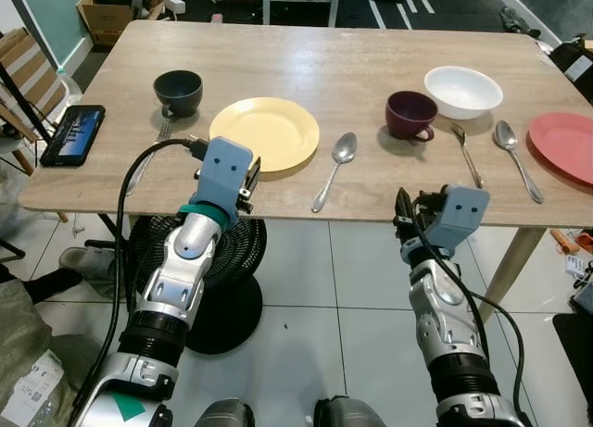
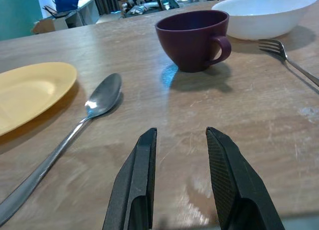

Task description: Setting the table

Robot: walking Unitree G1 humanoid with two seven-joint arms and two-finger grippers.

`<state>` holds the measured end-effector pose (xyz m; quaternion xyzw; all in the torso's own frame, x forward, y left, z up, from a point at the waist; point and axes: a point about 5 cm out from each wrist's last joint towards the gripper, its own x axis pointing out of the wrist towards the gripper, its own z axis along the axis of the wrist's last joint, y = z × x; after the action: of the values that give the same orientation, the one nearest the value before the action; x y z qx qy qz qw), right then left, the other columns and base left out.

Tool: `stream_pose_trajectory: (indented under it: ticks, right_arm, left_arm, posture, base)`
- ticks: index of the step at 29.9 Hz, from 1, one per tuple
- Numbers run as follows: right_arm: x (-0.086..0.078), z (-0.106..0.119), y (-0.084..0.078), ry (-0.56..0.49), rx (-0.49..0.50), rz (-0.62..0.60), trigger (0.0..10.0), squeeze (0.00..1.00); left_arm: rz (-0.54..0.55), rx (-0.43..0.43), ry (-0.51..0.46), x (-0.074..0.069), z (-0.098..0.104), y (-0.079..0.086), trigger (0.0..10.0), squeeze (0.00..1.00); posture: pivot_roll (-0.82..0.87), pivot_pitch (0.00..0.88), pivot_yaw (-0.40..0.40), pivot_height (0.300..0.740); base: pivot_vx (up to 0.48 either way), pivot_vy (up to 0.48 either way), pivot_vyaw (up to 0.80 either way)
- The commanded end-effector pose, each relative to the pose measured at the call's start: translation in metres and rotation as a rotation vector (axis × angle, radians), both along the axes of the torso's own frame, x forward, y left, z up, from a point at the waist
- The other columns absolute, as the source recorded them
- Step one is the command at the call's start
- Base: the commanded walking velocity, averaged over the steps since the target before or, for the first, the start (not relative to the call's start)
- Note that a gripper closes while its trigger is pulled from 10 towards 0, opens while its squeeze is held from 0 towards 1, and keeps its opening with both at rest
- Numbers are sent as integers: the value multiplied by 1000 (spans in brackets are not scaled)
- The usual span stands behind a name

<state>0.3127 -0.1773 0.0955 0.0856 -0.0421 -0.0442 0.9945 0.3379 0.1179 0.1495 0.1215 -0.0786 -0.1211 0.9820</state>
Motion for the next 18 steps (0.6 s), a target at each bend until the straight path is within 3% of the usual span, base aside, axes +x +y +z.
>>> stream_pose_trajectory:
  ticks: [1,12,18]
  right_arm:
    - [-2,-3,-2,19,-7,-3,10000,0]
    - [-3,-4,-2,24,-4,-6,10000,0]
    - [-3,-5,-3,26,-2,-11,10000,0]
  left_arm:
    - [7,7,11,-1,-2,1,10000,0]
    - [7,9,15,-1,-2,0,10000,0]
    - [13,7,33,-1,-4,-2,10000,0]
  posture:
    - [15,3,39,740]
    - [14,8,39,740]
    - [11,10,38,740]
  base:
    - [480,0,0]
    - [462,0,0]
    - [95,0,0]
